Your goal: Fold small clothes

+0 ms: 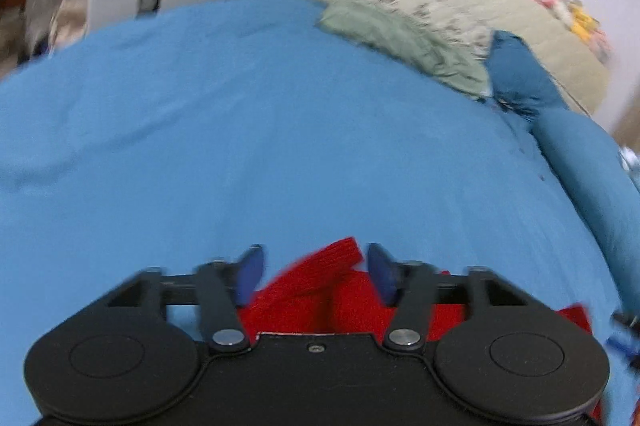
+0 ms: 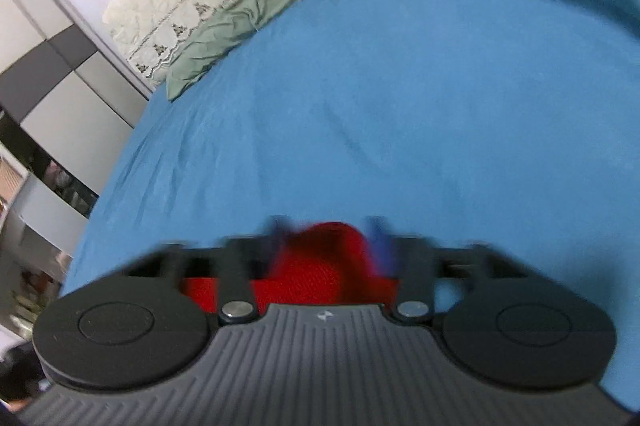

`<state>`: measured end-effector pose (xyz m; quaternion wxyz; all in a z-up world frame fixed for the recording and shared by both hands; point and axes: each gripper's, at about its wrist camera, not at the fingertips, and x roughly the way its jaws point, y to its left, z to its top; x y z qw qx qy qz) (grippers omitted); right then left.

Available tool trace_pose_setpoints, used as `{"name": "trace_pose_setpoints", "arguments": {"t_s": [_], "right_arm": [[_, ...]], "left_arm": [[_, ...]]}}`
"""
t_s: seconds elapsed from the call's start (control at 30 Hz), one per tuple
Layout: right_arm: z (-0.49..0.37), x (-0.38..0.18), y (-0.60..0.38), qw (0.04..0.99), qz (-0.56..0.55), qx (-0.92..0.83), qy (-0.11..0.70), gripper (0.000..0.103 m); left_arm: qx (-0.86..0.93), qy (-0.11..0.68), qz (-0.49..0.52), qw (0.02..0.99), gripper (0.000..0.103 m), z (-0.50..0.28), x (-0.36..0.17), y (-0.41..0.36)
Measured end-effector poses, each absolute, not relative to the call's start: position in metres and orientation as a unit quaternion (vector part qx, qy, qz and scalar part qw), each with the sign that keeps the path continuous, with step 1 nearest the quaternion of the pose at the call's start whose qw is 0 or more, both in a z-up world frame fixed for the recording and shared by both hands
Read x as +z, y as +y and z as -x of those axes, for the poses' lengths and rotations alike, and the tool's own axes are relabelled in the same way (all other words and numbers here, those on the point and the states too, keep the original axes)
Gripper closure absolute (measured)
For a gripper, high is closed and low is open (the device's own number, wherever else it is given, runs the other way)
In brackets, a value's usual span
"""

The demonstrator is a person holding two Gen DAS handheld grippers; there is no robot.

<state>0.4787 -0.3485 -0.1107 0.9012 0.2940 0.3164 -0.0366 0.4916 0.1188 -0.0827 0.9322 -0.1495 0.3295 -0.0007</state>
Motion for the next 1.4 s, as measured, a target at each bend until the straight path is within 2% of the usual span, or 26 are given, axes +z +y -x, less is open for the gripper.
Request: {"name": "trace_pose_setpoints", "arguments": {"t_s": [0.03, 0.07, 0.23, 0.33, 0.5, 0.6, 0.9, 1.07, 1.2, 1.27, 1.4], "right_arm": [[-0.467, -0.106, -0.342, 0.913, -0.271, -0.03, 0.302, 0.005], [-0.459, -0.103, -0.335, 0.923, -0.245, -0.011, 0.295, 0.005], [-0.434, -0.124, -0.299, 0.916, -0.171, 0.042, 0.362, 0.005], [-0.425, -0.145, -0.291, 0.914, -0.145, 0.028, 0.378, 0.005], [-0.424, -0.161, -0.287, 0.917, -0.134, -0.006, 0.376, 0.005], [-0.419, -0.158, -0.285, 0.919, -0.139, -0.009, 0.369, 0.005], [-0.423, -0.153, -0.285, 0.922, -0.126, -0.008, 0.365, 0.004], [-0.421, -0.152, -0.283, 0.925, -0.121, -0.008, 0.361, 0.003], [-0.403, -0.128, -0.287, 0.932, -0.141, -0.003, 0.333, 0.003], [-0.39, -0.11, -0.288, 0.936, -0.132, 0.0, 0.326, 0.003], [-0.354, -0.077, -0.29, 0.944, -0.111, -0.002, 0.312, 0.003]], "left_arm": [[-0.011, 0.324, 0.127, 0.937, 0.039, -0.483, -0.082, 0.115], [-0.02, 0.324, 0.104, 0.94, 0.038, -0.474, -0.083, 0.11], [-0.07, 0.365, 0.05, 0.927, 0.032, -0.435, -0.112, 0.091], [-0.061, 0.395, 0.039, 0.916, 0.031, -0.43, -0.135, 0.089], [-0.056, 0.386, 0.047, 0.92, 0.027, -0.427, -0.138, 0.098], [-0.064, 0.366, 0.03, 0.928, 0.019, -0.447, -0.132, 0.092], [-0.071, 0.377, 0.056, 0.922, 0.019, -0.501, -0.146, 0.103], [-0.067, 0.376, 0.005, 0.924, 0.019, -0.487, -0.129, 0.085], [-0.061, 0.363, -0.03, 0.929, 0.017, -0.447, -0.094, 0.066], [-0.072, 0.361, -0.043, 0.929, 0.009, -0.426, -0.078, 0.051], [-0.09, 0.364, -0.054, 0.926, 0.002, -0.395, -0.056, 0.019]]}}
